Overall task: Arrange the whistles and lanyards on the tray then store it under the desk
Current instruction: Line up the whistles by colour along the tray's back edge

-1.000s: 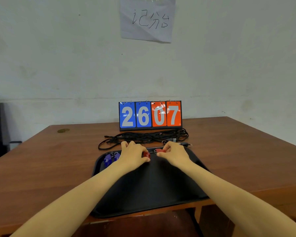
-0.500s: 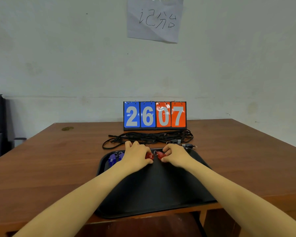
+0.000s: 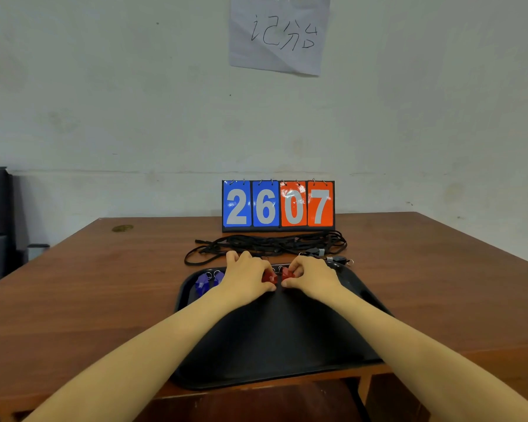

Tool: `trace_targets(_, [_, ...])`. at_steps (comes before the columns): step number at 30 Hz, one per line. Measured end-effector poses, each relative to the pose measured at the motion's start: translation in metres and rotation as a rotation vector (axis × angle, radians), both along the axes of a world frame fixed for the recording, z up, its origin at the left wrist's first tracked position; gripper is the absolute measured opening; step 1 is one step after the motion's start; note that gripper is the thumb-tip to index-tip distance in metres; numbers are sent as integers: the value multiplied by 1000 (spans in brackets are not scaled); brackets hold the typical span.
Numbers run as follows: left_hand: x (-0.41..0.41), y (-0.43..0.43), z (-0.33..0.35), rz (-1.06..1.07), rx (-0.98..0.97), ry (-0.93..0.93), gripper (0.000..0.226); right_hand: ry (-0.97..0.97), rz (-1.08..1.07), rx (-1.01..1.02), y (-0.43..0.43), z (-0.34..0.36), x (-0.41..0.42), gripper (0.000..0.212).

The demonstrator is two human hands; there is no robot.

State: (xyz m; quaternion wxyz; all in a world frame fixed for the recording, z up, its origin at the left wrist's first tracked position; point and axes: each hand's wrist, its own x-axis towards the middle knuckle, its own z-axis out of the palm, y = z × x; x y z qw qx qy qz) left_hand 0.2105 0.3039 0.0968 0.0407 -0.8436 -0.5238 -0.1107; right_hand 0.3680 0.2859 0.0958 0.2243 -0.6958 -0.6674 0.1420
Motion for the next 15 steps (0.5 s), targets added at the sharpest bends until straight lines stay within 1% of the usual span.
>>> trace_targets(4, [0,-1,-1,0,-12,-17,43,21,21,-11,-1,0,1,39])
trace_targets(8, [0,-4,3,-5,-28,-73,54,54,42,-3,-5,5,7,48])
trace_targets(11, [2,-4,9,-43,-50,-189,52,120,38,10,-7,11,23,41])
trace_targets(13, [8,-2,14,-90,-77,-294,46,143,-2,43,-4,17,40,32])
trace_targets(15, [18,5,20,-114,-100,-355,40,147,-60,101,2,25,59,25])
